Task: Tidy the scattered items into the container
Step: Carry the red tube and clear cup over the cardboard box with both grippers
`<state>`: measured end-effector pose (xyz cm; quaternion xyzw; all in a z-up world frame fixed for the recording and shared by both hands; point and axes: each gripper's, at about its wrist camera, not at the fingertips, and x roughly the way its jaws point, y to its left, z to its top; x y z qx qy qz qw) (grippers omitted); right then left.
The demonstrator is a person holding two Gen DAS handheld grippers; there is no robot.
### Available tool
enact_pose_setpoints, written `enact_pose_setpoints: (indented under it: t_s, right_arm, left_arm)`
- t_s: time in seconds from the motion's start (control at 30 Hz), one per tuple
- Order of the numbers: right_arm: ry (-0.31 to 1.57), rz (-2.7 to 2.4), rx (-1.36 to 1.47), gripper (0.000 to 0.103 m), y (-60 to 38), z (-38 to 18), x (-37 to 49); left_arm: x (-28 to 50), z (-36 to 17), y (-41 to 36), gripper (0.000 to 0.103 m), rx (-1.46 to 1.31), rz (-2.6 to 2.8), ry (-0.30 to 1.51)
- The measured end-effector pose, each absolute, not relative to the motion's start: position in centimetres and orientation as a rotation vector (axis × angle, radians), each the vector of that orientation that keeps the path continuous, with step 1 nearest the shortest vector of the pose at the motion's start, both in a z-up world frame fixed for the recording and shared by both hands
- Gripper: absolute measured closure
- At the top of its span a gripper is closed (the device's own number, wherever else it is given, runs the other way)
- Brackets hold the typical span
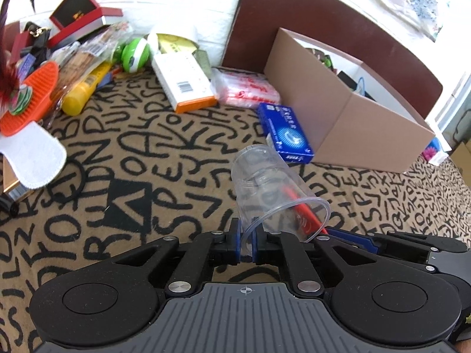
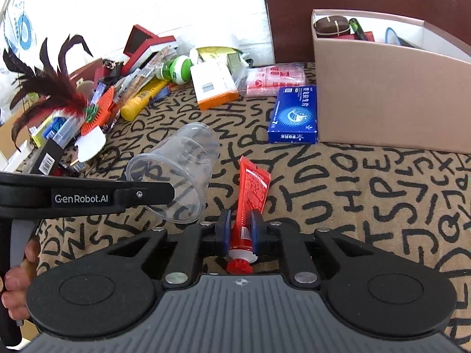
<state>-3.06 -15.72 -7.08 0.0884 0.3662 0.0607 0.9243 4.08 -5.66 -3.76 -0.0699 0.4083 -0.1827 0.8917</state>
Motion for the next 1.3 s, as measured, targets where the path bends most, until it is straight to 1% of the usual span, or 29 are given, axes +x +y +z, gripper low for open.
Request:
enact_pose_setpoints:
  t_s: [0.3, 0.33, 0.37, 0.5, 0.6, 0.7, 0.73, 0.77, 0.8, 0.83, 1.07, 1.1, 1.17, 1.3]
  right_arm:
    - [0.660, 0.116, 0.187, 0.090, -17.6, -4.4, -4.2]
    - [0.646, 0.112, 0.185, 0.094, -17.9, -3.9, -4.2]
    - [0.633, 0.109, 0.184, 0.103, -18.3, -3.5, -4.2]
    - [0.575, 0.083, 0.160, 0.103, -19.6, -1.7, -4.4]
    - [0.599, 0.074, 0.124, 0.103, -20.0, -1.8, -4.1]
    - [0.676, 0.085, 0.094, 0.095, -19.4, -3.7, -4.0]
    - [0.697, 0.095, 0.094, 0.080, -19.0, -4.5, -4.1]
    - [0.714, 0.109, 0.102, 0.063, -18.8, -5.1, -4.2]
    - [0.731, 0.126, 0.107, 0.057, -18.5, -5.7, -4.3]
    - [0.747, 0.140, 0.104, 0.056, -18.1, -6.2, -4.3]
    - [0.859, 0.159, 0.035, 0.057, -15.9, -8.5, -3.8]
    - [0.855, 0.155, 0.011, 0.059, -15.6, -8.7, -3.9]
    - [0.845, 0.145, -0.030, 0.066, -15.1, -8.7, -3.9]
    - [0.829, 0.133, 0.006, 0.066, -15.6, -8.9, -3.3]
  left_arm:
    - [4.7, -0.6, -7.6, 0.099, -0.157, -0.441, 0.784]
    - [4.8, -0.2, -7.8, 0.099, -0.159, -0.449, 0.775]
    - [4.9, 0.3, -8.1, 0.099, -0.161, -0.458, 0.767]
    - [5.3, 1.8, -9.1, 0.099, -0.152, -0.486, 0.725]
    - [5.3, 1.7, -9.3, 0.099, -0.150, -0.489, 0.725]
    - [5.3, 0.7, -8.9, 0.099, -0.155, -0.471, 0.758]
    - [5.3, 0.3, -8.6, 0.099, -0.160, -0.464, 0.772]
    - [5.3, 0.0, -8.4, 0.099, -0.165, -0.459, 0.783]
    - [5.3, -0.3, -8.1, 0.099, -0.169, -0.454, 0.792]
    - [5.2, -0.6, -7.9, 0.099, -0.173, -0.450, 0.798]
    - [4.6, -1.3, -7.0, 0.098, -0.181, -0.457, 0.813]
    - [4.5, -1.5, -7.0, 0.098, -0.182, -0.458, 0.817]
    - [4.4, -1.7, -7.0, 0.098, -0.185, -0.461, 0.826]
    - [4.1, -2.0, -6.9, 0.098, -0.191, -0.457, 0.835]
